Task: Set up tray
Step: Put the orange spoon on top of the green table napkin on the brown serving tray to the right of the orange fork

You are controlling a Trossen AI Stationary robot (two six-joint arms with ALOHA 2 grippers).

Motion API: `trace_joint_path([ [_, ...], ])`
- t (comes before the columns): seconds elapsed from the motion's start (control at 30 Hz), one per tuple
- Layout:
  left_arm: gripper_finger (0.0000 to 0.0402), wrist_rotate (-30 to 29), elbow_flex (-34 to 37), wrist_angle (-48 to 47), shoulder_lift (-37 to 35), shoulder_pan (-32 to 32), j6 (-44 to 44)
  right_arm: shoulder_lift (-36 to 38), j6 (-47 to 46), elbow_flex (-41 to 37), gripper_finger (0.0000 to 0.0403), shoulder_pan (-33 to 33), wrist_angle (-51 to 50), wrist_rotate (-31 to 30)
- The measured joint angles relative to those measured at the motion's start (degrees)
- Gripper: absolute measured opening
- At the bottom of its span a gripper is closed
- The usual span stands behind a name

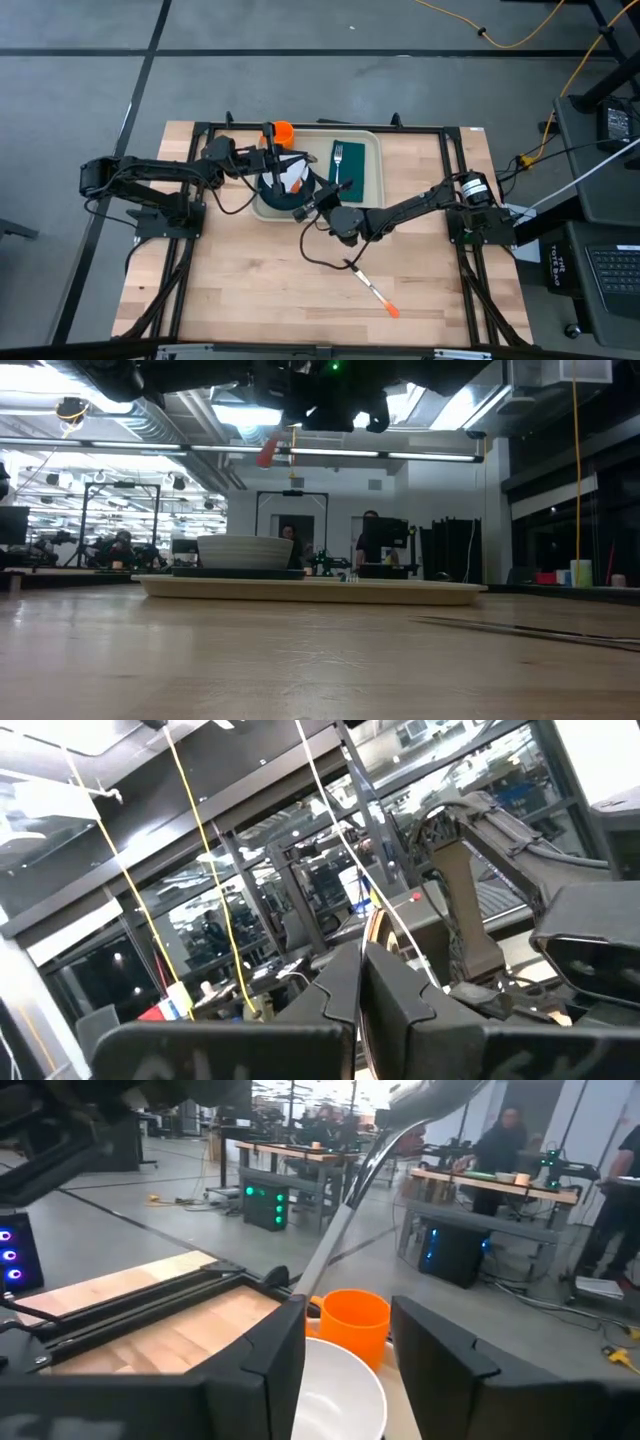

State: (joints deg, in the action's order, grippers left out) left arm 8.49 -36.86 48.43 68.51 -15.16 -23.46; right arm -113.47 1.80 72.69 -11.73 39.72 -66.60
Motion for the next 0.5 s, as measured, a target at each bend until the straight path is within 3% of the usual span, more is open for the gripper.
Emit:
trace_joint_path([
  [0.13, 0.0002, 0.1, 0.0, 0.0, 0.0, -0.5, -1.0, 0.0, 4.6, 0.0, 0.0154, -0.5, 0.4, -1.7],
  [0.33, 0.0002, 0.2, 0.0, -0.6, 0.0, -1.7, -1.1, 0.0, 17.4, 0.0, 0.0154, -2.6, 8.4, -11.9],
  [0.5, 0.0002, 0.2, 0.0, -0.1, 0.0, -2.8, -2.0, 0.0, 21.0, 0.0, 0.0154, -4.3, 13.7, -8.4],
])
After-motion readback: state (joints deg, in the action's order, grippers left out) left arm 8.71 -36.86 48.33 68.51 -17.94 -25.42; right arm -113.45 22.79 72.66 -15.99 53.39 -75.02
